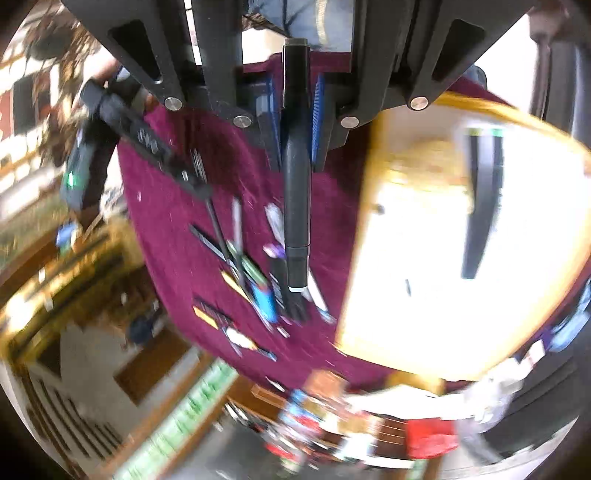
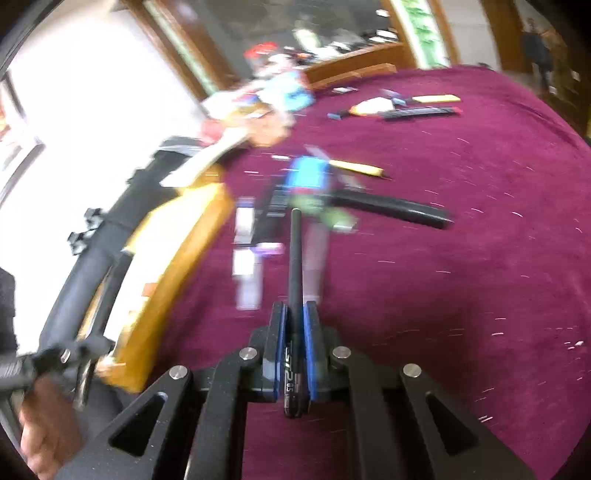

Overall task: Organize rigid objects
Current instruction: 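Carry marker and pen into the white box and open both tools, then grasp a white blue-tipped pen with the left tool while the right tool grasps a clear pen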

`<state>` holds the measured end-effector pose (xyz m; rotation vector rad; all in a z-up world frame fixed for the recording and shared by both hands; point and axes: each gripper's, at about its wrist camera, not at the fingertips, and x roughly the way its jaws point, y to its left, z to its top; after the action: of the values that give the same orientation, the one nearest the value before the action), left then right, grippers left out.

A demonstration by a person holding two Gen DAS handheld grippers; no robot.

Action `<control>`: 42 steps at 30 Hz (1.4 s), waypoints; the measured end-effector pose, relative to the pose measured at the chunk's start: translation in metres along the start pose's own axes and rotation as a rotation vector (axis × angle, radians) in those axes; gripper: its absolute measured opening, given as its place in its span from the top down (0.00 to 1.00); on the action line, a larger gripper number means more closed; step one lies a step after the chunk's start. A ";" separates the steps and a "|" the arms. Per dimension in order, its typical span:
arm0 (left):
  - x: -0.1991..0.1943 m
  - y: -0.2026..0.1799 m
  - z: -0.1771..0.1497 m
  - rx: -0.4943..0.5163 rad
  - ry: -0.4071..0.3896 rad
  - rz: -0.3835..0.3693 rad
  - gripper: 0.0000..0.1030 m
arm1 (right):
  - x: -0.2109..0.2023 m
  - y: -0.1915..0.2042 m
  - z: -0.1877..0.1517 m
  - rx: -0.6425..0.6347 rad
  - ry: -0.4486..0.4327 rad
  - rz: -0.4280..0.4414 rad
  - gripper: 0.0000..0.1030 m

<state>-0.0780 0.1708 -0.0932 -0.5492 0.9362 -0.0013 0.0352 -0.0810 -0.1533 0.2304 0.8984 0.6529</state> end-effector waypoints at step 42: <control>-0.008 0.132 0.020 -0.179 -0.062 0.231 0.57 | 0.122 0.175 0.037 -0.298 0.200 0.147 0.68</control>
<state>-0.0983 0.2958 -0.1370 -0.5998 0.9396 0.3079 0.0441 0.1342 -0.1315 -0.0378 0.9670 0.9492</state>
